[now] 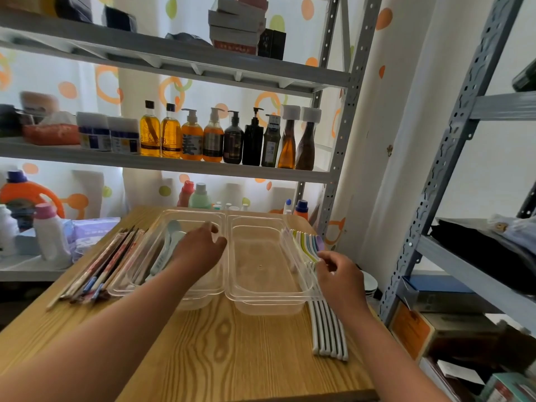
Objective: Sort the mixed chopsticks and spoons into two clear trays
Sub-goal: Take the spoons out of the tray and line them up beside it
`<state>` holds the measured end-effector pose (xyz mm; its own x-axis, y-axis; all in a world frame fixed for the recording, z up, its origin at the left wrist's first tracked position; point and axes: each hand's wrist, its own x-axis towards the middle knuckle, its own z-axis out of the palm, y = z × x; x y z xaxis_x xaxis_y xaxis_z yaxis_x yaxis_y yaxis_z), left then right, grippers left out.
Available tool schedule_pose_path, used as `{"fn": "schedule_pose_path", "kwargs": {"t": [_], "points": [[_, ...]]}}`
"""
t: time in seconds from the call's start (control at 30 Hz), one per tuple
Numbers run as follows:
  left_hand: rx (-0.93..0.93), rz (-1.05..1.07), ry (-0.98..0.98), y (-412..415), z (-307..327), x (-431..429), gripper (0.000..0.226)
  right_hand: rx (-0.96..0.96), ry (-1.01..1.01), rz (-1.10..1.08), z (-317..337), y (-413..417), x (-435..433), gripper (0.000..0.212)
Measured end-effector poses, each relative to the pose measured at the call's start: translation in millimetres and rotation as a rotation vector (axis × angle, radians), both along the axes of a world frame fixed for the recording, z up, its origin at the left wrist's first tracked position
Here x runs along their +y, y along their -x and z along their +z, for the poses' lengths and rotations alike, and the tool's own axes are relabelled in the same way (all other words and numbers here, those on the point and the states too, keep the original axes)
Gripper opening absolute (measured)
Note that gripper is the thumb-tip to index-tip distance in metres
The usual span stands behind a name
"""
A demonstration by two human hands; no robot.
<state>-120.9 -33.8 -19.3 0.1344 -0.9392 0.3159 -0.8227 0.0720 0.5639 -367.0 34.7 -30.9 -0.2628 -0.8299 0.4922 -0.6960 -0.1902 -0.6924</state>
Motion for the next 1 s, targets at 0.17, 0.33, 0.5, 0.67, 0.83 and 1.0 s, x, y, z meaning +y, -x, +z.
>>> {"fn": "schedule_pose_path", "kwargs": {"t": [0.17, 0.33, 0.5, 0.67, 0.83, 1.0], "points": [[0.017, 0.105, -0.002, -35.1, 14.8, 1.7, 0.030, -0.032, 0.051, 0.133, 14.2, -39.9, -11.3, 0.024], [-0.167, 0.026, -0.224, -49.8, 9.0, 3.4, 0.035, -0.039, 0.044, 0.254, 18.9, -77.6, -18.5, 0.026], [-0.451, 0.012, -0.391, -31.0, -3.9, -2.4, 0.050, -0.029, 0.039, 0.317, 18.0, -97.1, -20.0, 0.025], [-0.570, 0.045, -0.468, -30.4, -9.9, -9.0, 0.048, -0.039, 0.009, 0.355, 16.9, -97.1, -18.6, 0.022], [-0.449, 0.041, -0.480, -31.1, -12.1, -10.7, 0.045, -0.039, -0.008, 0.361, 14.0, -91.3, -17.1, 0.020], [-0.241, -0.008, -0.388, -28.9, -11.0, -11.2, 0.023, -0.048, -0.054, 0.370, 12.0, -88.9, -14.9, 0.020]]}}
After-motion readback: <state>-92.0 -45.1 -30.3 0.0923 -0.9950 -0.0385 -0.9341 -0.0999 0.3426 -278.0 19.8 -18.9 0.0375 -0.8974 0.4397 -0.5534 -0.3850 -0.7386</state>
